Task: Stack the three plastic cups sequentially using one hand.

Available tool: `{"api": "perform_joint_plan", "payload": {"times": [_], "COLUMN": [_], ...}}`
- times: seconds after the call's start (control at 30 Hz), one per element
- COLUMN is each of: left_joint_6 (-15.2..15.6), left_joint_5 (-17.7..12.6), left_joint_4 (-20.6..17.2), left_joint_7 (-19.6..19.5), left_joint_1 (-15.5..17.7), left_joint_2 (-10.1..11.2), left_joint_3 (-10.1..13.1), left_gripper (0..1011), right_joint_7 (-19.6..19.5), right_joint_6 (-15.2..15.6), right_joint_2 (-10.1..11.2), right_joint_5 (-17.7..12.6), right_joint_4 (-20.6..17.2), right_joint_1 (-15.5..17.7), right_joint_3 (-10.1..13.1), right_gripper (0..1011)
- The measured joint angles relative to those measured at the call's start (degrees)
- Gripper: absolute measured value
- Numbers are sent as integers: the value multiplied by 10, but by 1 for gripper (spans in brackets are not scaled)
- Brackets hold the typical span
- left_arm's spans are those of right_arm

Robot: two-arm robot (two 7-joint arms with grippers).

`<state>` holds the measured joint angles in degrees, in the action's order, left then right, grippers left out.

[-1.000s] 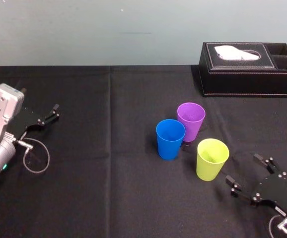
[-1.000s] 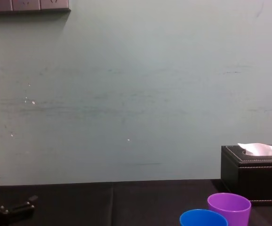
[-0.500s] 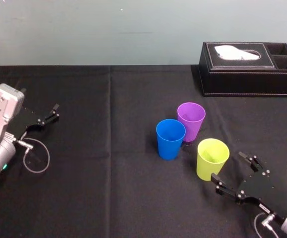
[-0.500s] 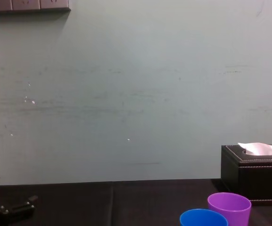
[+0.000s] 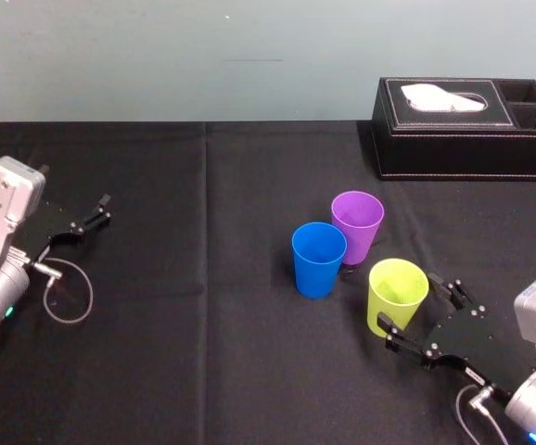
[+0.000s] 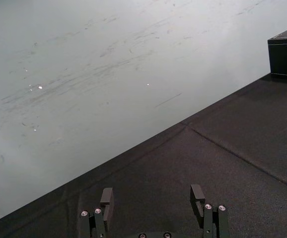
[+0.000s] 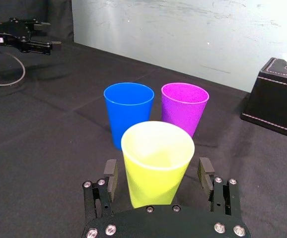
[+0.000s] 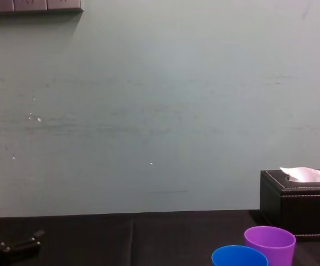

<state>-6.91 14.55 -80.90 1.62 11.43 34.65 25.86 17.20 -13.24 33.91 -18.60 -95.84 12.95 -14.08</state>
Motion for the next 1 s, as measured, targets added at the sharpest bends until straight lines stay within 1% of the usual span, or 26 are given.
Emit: {"api": "perform_joint_plan", "payload": {"times": [0.27,0.33,0.37,0.67,1.0], "left_joint_6": [0,0,0,0,0], "left_joint_5": [0,0,0,0,0], "left_joint_4": [0,0,0,0,0], "left_joint_7": [0,0,0,0,0], "left_joint_1": [0,0,0,0,0], "left_joint_2": [0,0,0,0,0], "left_joint_3": [0,0,0,0,0], "left_gripper": [1011,1011,1011,1011,1011], "right_joint_7": [9,13,13,28,27], "right_joint_6": [7,10,10,17,17], "right_joint_2": [-19,-27,-27,-49,-47], "right_joint_5": [11,13,13,14,14], "right_joint_4": [14,19,19,33,33], "right_joint_1": [-21,-27,-27,-41,-40], "right_joint_3": [-1,-1,-1,2,2], "right_gripper": [1003,1003,1003,1003,1003]}}
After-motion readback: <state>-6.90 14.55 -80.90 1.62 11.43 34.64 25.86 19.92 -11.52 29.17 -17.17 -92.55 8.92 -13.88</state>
